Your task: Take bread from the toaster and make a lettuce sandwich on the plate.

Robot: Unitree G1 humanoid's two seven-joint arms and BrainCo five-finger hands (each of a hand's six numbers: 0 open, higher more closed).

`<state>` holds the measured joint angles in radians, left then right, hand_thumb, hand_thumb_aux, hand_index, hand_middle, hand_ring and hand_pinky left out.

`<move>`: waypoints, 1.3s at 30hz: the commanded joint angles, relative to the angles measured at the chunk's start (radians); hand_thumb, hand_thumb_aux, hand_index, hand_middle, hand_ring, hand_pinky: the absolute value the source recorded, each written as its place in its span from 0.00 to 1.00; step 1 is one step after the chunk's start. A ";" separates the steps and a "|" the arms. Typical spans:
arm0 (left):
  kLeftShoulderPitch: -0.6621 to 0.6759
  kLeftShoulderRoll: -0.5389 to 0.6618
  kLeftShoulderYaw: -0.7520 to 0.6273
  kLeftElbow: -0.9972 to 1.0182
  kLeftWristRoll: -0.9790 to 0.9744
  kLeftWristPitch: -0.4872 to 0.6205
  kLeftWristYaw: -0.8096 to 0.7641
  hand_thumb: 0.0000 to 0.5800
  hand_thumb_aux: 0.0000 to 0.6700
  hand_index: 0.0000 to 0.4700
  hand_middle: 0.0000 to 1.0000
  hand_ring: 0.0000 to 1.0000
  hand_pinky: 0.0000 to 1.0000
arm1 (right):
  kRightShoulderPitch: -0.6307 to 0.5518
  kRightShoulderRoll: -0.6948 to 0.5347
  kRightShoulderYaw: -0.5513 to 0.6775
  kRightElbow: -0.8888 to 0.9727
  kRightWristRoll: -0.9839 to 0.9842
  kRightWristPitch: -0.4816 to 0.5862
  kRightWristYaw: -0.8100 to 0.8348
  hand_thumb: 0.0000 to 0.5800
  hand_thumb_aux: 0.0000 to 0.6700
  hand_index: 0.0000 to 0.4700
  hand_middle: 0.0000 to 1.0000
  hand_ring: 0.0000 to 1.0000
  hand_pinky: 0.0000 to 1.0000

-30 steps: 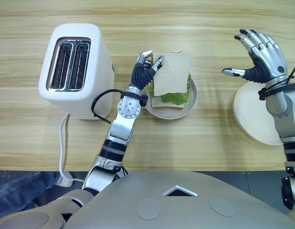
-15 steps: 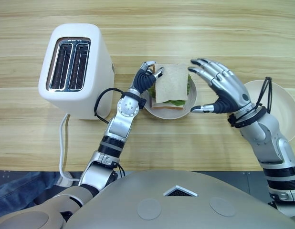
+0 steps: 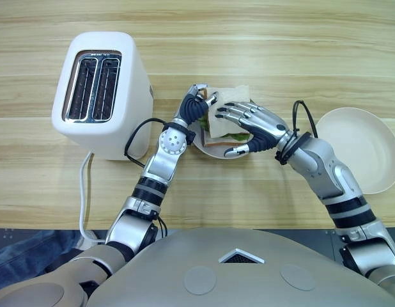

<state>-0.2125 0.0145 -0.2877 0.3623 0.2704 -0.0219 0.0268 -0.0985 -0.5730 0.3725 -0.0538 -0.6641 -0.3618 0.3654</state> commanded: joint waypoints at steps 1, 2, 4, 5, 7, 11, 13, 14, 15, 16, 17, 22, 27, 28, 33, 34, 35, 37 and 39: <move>0.024 0.001 -0.010 0.052 0.016 0.028 -0.004 1.00 1.00 1.00 1.00 1.00 1.00 | -0.021 -0.039 0.061 0.089 0.038 0.056 0.201 0.00 0.00 0.00 0.00 0.00 0.00; 0.023 0.002 -0.009 0.051 0.018 0.028 -0.003 1.00 1.00 1.00 1.00 1.00 1.00 | -0.026 -0.052 0.071 0.101 0.050 0.061 0.241 0.00 0.00 0.00 0.00 0.00 0.00; 0.023 0.008 -0.010 0.039 0.032 0.030 0.003 1.00 1.00 1.00 1.00 1.00 1.00 | -0.033 -0.075 0.092 0.115 0.088 0.067 0.325 0.00 0.00 0.00 0.00 0.00 0.00; 0.028 0.012 -0.010 0.015 0.043 0.035 0.011 1.00 1.00 1.00 1.00 1.00 1.00 | -0.031 -0.088 0.106 0.112 0.114 0.070 0.373 0.00 0.00 0.00 0.00 0.00 0.00; 0.042 0.035 -0.015 -0.088 0.113 0.061 0.053 0.98 0.86 0.86 1.00 1.00 1.00 | -0.022 -0.110 0.136 0.094 0.178 0.084 0.472 0.00 0.00 0.00 0.00 0.00 0.00; 0.051 0.063 -0.020 -0.400 0.363 0.151 0.156 0.00 0.00 0.00 1.00 1.00 1.00 | -0.008 -0.106 0.171 0.066 0.279 0.142 0.570 0.00 0.00 0.00 0.00 0.00 0.00; 0.049 0.062 -0.018 -0.532 0.491 0.191 0.207 0.00 0.00 0.00 0.93 0.93 0.93 | -0.011 -0.104 0.188 0.088 0.288 0.150 0.583 0.00 0.00 0.00 0.00 0.00 0.00; 0.049 0.061 -0.022 -0.581 0.537 0.204 0.218 0.00 0.00 0.00 0.79 0.79 0.79 | -0.016 -0.097 0.193 0.105 0.284 0.153 0.577 0.00 0.00 0.00 0.00 0.00 0.00; 0.050 0.059 -0.029 -0.614 0.572 0.215 0.225 0.00 0.00 0.00 0.73 0.73 0.73 | -0.023 -0.092 0.199 0.120 0.278 0.152 0.570 0.00 0.00 0.00 0.00 0.00 0.00; 0.055 0.060 -0.038 -0.643 0.609 0.222 0.231 0.00 0.00 0.00 0.60 0.60 0.60 | -0.027 -0.087 0.203 0.131 0.281 0.154 0.567 0.00 0.00 0.00 0.00 0.00 0.00; 0.061 0.057 -0.044 -0.665 0.637 0.229 0.234 0.00 0.00 0.00 0.35 0.35 0.35 | -0.032 -0.084 0.209 0.139 0.275 0.151 0.559 0.00 0.00 0.00 0.00 0.00 0.00; 0.094 0.052 -0.050 -0.748 0.711 0.220 0.264 0.00 0.00 0.00 0.00 0.00 0.00 | -0.056 -0.047 0.209 0.166 0.273 0.144 0.492 0.00 0.00 0.00 0.00 0.00 0.00; 0.259 0.017 -0.058 -0.758 0.366 0.067 0.188 0.37 0.21 0.21 0.00 0.00 0.00 | -0.046 -0.014 0.042 -0.086 0.412 0.241 0.408 0.00 0.00 0.00 0.00 0.00 0.00; 0.303 0.018 -0.058 -0.768 0.300 0.042 0.168 0.72 0.47 0.47 0.00 0.00 0.00 | -0.038 -0.023 0.002 -0.153 0.439 0.273 0.406 0.00 0.00 0.00 0.00 0.00 0.00; 0.539 0.106 -0.045 -0.932 0.055 -0.032 0.014 1.00 1.00 1.00 1.00 1.00 1.00 | 0.066 -0.115 -0.214 -0.462 0.590 0.417 0.443 0.00 0.00 0.00 0.00 0.00 0.00; 0.575 0.127 -0.041 -0.960 0.009 -0.038 -0.021 1.00 1.00 1.00 1.00 1.00 1.00 | 0.098 -0.130 -0.241 -0.500 0.622 0.433 0.455 0.00 0.00 0.00 0.00 0.00 0.00; 0.610 0.151 -0.037 -0.985 -0.035 -0.039 -0.057 1.00 1.00 1.00 1.00 1.00 1.00 | 0.134 -0.141 -0.260 -0.527 0.663 0.444 0.470 0.75 0.50 0.50 0.02 0.02 0.02; 0.683 0.209 -0.019 -1.029 -0.124 -0.012 -0.141 1.00 1.00 1.00 1.00 1.00 1.00 | 0.221 -0.162 -0.281 -0.549 0.741 0.435 0.510 1.00 1.00 1.00 0.24 0.24 0.24; 0.782 0.299 0.019 -1.064 -0.193 0.049 -0.236 1.00 1.00 1.00 1.00 1.00 1.00 | 0.320 -0.189 -0.261 -0.521 0.790 0.390 0.574 1.00 1.00 1.00 0.63 0.63 0.63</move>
<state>0.4757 0.2268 -0.3029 -0.6663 0.1400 -0.0396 -0.1232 0.1326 -0.7271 0.0995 -0.5939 0.0816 0.0608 0.8794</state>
